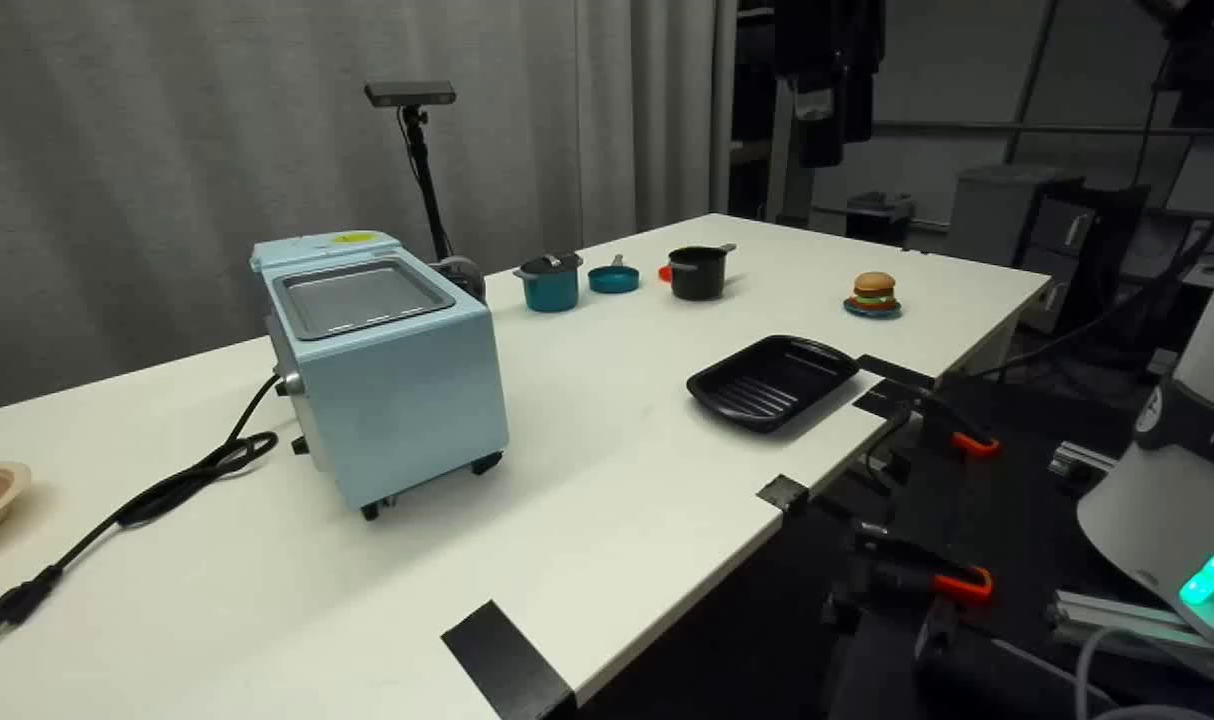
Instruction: Remove the lid from the blue pot
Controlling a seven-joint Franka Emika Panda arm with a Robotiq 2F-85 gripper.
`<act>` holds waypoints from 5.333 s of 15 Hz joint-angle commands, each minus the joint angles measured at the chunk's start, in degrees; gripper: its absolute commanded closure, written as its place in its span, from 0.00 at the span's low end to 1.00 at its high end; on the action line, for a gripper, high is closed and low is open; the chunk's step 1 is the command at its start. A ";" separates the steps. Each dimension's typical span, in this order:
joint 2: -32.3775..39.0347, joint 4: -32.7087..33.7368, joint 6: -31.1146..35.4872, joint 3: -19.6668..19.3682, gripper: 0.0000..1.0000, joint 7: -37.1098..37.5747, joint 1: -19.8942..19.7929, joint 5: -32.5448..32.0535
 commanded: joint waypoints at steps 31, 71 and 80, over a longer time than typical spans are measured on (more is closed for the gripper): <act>0.12 0.07 -0.08 -0.09 0.00 0.03 0.07 -0.07; 29.95 23.28 7.65 -18.99 0.00 -12.66 -14.62 -10.81; 34.80 25.81 12.30 -18.19 0.00 -8.50 -14.54 -11.70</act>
